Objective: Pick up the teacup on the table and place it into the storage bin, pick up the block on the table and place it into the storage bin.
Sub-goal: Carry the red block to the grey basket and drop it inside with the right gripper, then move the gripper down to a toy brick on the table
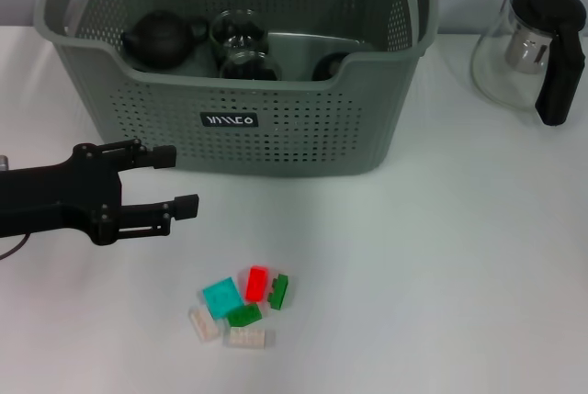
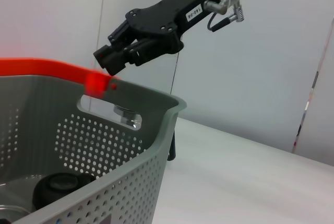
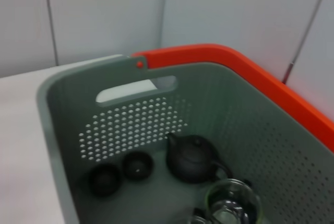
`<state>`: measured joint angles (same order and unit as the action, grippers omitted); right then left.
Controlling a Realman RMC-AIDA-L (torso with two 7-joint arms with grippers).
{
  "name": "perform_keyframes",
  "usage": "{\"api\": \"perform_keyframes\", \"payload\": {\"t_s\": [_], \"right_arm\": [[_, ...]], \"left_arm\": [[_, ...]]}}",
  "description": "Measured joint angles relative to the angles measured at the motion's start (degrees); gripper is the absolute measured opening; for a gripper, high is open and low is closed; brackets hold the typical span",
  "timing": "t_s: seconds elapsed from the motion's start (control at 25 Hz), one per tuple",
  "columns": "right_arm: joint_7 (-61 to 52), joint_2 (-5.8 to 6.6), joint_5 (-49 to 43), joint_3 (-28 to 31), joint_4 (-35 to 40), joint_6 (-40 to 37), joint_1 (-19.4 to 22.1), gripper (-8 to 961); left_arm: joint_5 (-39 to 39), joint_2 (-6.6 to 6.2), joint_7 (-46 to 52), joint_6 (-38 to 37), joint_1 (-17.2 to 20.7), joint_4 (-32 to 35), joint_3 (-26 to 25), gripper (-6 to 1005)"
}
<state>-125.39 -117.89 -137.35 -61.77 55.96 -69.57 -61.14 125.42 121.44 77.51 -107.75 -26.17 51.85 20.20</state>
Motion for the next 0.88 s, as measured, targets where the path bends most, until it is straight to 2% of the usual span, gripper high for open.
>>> {"api": "perform_keyframes", "payload": {"t_s": [0.12,0.2,0.32,0.48,0.68,0.88], "right_arm": [[0.0,0.01,-0.3,-0.3,0.1,0.8,0.5,144],[0.4,-0.11,-0.3,-0.3,0.6,1.4,1.1,222],[1.3,-1.07,0.2,-0.3,3.5,1.9,3.0,340],[2.9,-2.33,4.7,-1.5,10.4,0.0,8.2,508],[5.2,-2.02,15.2,-2.1,13.6,-4.2,14.7,710],[7.2,-2.13,20.9,-2.0,14.7,-4.7,19.9,873]], "left_arm": [[0.0,-0.05,0.1,0.0,0.0,0.0,0.0,781],[0.1,-0.06,0.1,0.0,-0.1,0.0,0.0,782],[0.1,-0.07,0.0,0.1,-0.1,0.1,0.0,782],[1.0,-0.29,-0.1,-0.5,-0.2,1.1,1.1,782],[6.0,-0.10,-0.2,-2.7,0.1,5.8,5.1,782],[8.5,1.04,-1.5,-2.3,1.3,8.0,8.8,782]]}}
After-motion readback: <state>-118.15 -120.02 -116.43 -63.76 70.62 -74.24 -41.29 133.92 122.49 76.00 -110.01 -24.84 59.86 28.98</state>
